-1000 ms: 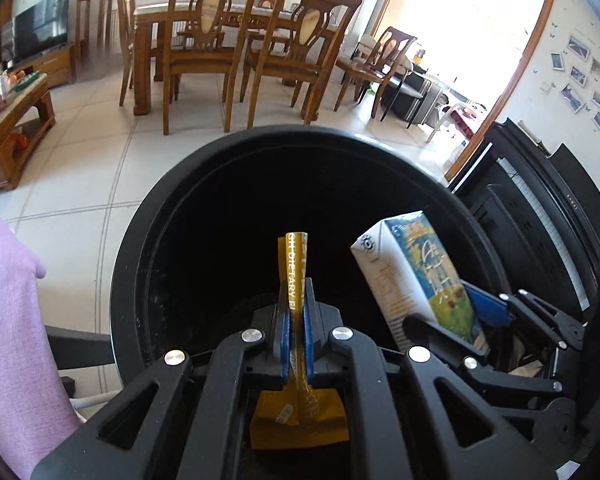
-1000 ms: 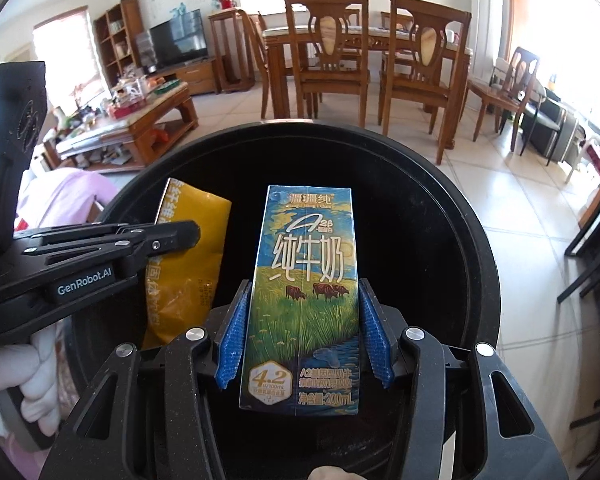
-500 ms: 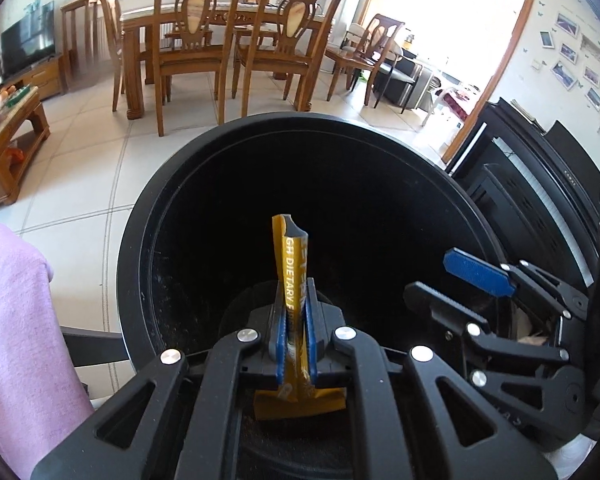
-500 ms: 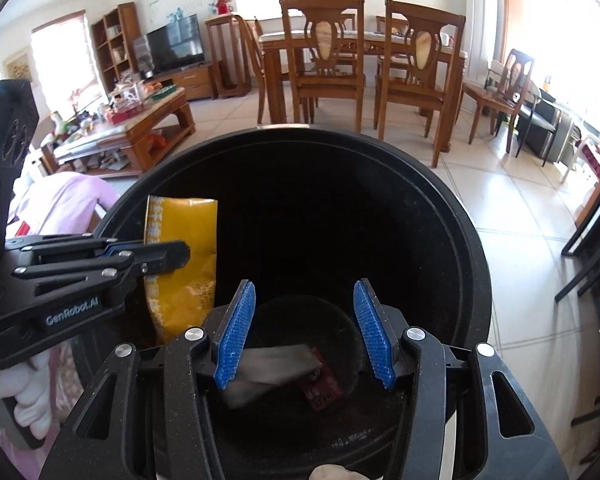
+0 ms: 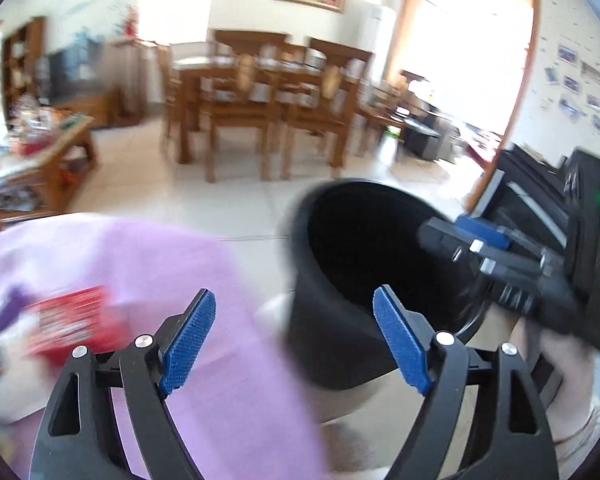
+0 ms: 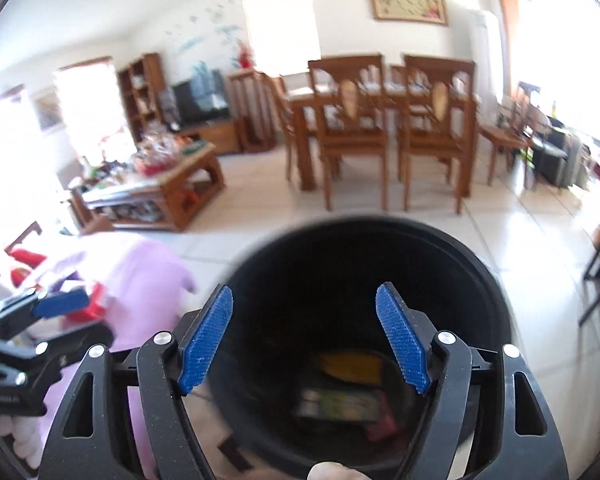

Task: Collect trash
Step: 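Grasp the beige paper bag with the left tool while the right tool grasps the red snack box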

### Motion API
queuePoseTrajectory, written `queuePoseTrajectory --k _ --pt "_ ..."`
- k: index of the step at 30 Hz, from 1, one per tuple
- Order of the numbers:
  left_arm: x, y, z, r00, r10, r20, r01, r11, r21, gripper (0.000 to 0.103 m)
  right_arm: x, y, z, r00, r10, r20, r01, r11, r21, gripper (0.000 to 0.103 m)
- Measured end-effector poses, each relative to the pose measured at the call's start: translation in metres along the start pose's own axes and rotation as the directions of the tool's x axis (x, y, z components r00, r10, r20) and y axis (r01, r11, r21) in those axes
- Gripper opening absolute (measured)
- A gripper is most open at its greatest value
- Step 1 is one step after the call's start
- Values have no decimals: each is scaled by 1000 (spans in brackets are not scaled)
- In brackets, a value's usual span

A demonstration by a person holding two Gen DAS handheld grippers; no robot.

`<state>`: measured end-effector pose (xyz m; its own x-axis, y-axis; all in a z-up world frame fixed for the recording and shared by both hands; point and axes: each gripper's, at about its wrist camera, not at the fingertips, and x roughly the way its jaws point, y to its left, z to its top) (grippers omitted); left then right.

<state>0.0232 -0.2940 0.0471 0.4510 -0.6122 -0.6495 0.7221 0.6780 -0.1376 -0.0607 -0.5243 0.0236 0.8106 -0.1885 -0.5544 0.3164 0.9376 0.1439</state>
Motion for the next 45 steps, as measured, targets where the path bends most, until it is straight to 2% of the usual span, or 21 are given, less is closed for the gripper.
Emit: queuePoseTrajectory --k 3,6,9,13,16,18,20,22,23,25,28,31,32,35,38,40,42,44,45 --pt "-46 49 -22 997 75 5 -74 995 -64 81 3 49 8 996 94 -1 -94 994 -60 81" --pt "-92 94 -45 990 136 21 -133 986 -105 81 10 111 10 976 211 -43 -216 965 -150 81" --pt "-130 132 -69 980 196 17 -194 977 -89 81 15 174 8 932 341 -119 -361 899 -248 81" --pt "-159 175 -102 979 206 -15 -206 977 -48 81 17 234 0 903 393 -174 -430 834 -345 81" --pt "-171 198 -126 985 168 -38 -168 986 6 81 18 263 -10 876 428 -221 -481 794 -372 81" --pt "-173 209 -136 988 145 -46 -141 987 77 81 21 279 -16 862 438 -256 -506 768 -392 81" --pt "-171 218 -141 987 154 -49 -144 975 167 81 21 290 -24 855 439 -278 -518 748 -414 81" --pt "-170 227 -146 989 135 -62 -117 966 229 81 21 297 -34 840 442 -315 -541 724 -428 81" --pt "-171 230 -149 992 109 -68 -89 965 246 81 22 300 -38 828 452 -333 -560 706 -434 81" --pt "-169 237 -147 995 60 -75 -35 955 296 81 22 305 -45 790 481 -380 -612 654 -445 81" --pt "-164 244 -142 995 -3 -102 39 935 353 81 20 315 -54 761 496 -418 -649 589 -481 81" --pt "-159 247 -140 980 -76 -181 143 910 389 81 19 317 -56 756 496 -427 -654 563 -505 81" --pt "-160 247 -142 977 -79 -197 154 901 406 81 20 316 -56 763 486 -426 -646 566 -512 81" --pt "-160 238 -150 963 -93 -253 202 870 450 81 29 309 -44 788 461 -407 -615 588 -525 81" --pt "-152 232 -156 949 -76 -307 222 851 476 81 49 299 -23 826 417 -379 -563 624 -541 81" --pt "-147 227 -163 938 -63 -340 234 839 491 81 69 294 -11 848 369 -380 -529 638 -559 87" --pt "-144 222 -172 930 -48 -365 238 834 497 80 89 290 -4 872 311 -377 -485 649 -586 87" --pt "-146 225 -173 933 -53 -356 231 847 479 79 108 286 0 872 277 -403 -479 651 -589 87" --pt "-146 227 -173 934 -42 -354 213 861 461 79 118 285 1 863 267 -429 -491 644 -587 87"
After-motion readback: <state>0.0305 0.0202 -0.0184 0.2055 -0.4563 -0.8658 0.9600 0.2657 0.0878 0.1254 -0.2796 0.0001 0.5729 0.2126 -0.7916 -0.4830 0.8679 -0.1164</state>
